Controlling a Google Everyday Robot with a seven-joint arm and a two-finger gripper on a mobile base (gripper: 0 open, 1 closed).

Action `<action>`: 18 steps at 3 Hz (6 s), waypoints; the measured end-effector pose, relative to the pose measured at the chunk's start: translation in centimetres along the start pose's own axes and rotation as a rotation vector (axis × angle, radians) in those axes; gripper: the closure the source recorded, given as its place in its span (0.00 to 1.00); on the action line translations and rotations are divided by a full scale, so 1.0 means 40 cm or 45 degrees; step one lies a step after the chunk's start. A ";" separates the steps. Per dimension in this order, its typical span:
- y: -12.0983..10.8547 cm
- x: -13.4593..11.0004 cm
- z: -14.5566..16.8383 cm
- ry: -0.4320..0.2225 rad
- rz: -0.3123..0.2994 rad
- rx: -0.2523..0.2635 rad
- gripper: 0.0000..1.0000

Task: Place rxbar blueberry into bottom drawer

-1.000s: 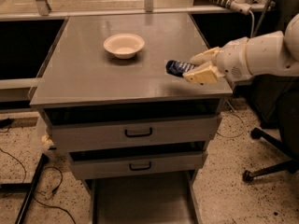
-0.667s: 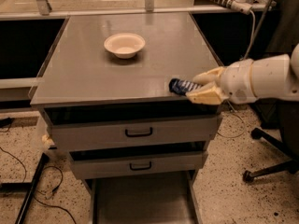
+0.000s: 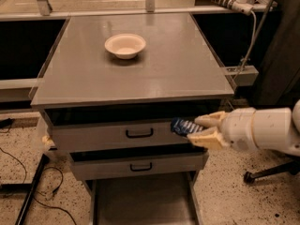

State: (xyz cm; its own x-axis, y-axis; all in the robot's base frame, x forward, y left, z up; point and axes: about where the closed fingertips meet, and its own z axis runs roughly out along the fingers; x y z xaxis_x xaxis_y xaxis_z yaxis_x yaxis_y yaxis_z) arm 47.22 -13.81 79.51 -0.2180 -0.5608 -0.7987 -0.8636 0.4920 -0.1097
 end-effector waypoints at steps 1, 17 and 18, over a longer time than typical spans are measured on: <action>0.151 0.103 0.000 0.012 0.052 0.007 1.00; 0.116 0.813 0.767 -0.302 -0.195 -0.310 1.00; 0.127 0.833 0.801 -0.288 -0.185 -0.336 1.00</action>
Offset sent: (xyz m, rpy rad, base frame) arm -0.0480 0.0060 -0.0295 0.0080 0.0171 -0.0251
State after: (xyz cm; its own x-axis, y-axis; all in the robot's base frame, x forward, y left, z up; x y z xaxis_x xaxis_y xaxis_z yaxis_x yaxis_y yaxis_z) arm 50.14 -8.68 33.39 -0.0038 -0.4366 -0.8997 -0.9721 0.2128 -0.0991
